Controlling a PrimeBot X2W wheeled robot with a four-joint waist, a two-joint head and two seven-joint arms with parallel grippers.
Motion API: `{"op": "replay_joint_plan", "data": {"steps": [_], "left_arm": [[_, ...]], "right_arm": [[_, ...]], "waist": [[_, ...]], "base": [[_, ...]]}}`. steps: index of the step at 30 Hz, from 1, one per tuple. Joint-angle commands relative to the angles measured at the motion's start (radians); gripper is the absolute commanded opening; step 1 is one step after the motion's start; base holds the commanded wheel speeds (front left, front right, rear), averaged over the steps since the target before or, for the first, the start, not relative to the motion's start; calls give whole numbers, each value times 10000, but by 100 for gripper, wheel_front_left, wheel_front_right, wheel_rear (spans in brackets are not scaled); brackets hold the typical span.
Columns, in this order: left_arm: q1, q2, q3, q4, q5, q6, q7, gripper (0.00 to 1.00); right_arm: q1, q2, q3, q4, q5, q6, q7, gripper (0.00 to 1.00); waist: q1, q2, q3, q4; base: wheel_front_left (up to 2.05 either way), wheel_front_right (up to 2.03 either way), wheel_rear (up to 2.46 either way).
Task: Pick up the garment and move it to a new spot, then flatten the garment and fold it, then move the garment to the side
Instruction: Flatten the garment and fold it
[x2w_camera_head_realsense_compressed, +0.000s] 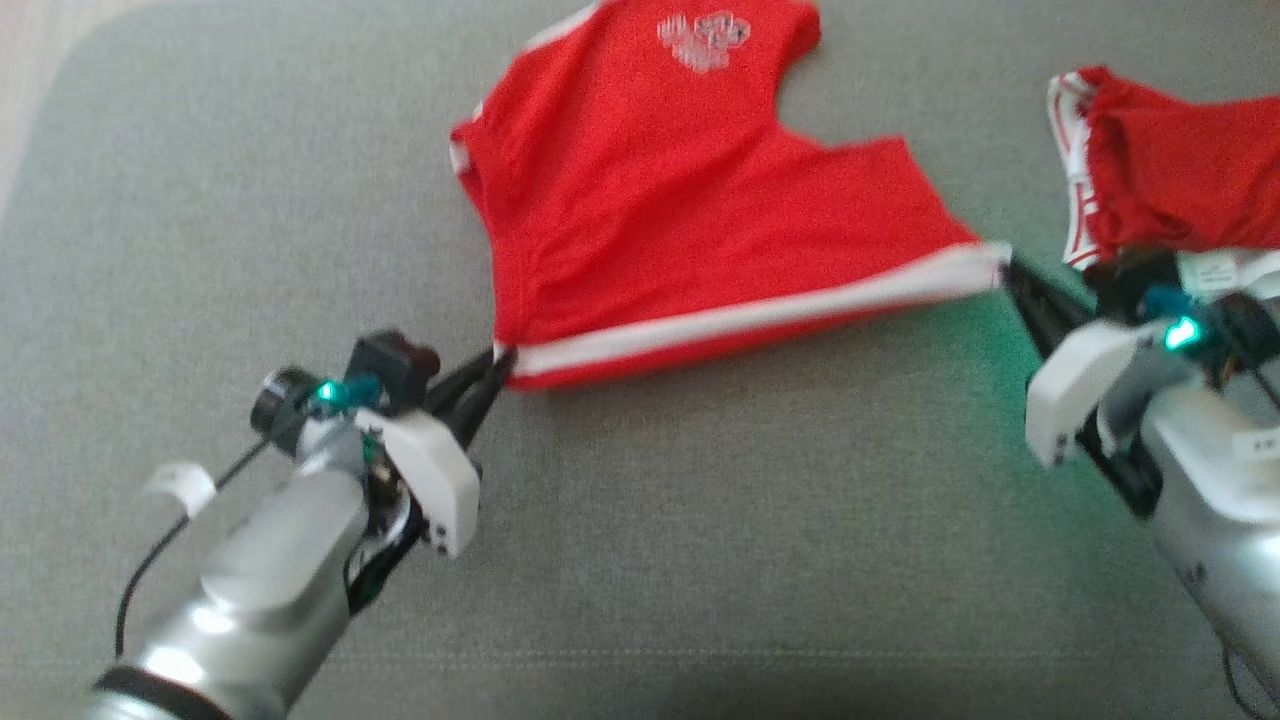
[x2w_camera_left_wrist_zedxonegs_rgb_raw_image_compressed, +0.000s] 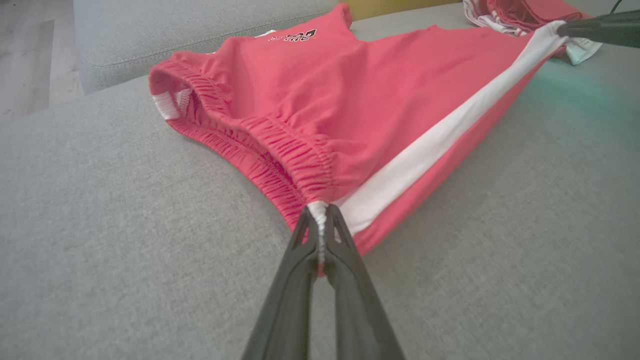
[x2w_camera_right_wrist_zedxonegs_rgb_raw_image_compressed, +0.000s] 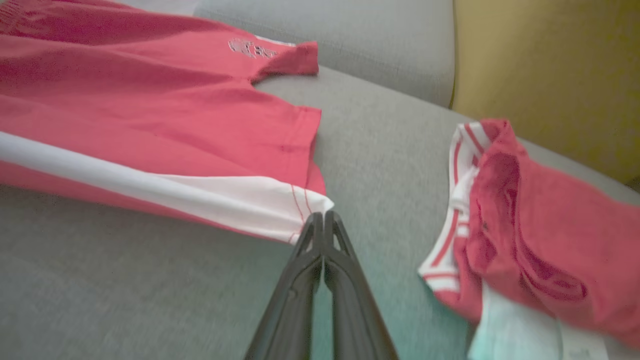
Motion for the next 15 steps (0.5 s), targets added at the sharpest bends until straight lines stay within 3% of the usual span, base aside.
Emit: {"op": "replay_joint_plan", "data": {"steps": [1, 5, 15], "left_arm": [[92, 395, 300, -219, -44, 53, -127, 0], [538, 406, 237, -337, -43, 116, -161, 0], [2146, 647, -84, -1246, -376, 315, 106, 0]], "right_arm": [[337, -514, 419, -417, 454, 65, 279, 0], [731, -912, 1080, -995, 1124, 65, 821, 0], [2003, -2659, 2795, -3223, 2748, 65, 2271, 0]], "waist": [[1, 0, -505, -115], [1, 0, -816, -189], [1, 0, -1698, -254]], "base": [[0, 0, 0], [0, 0, 0], [0, 0, 0]]}}
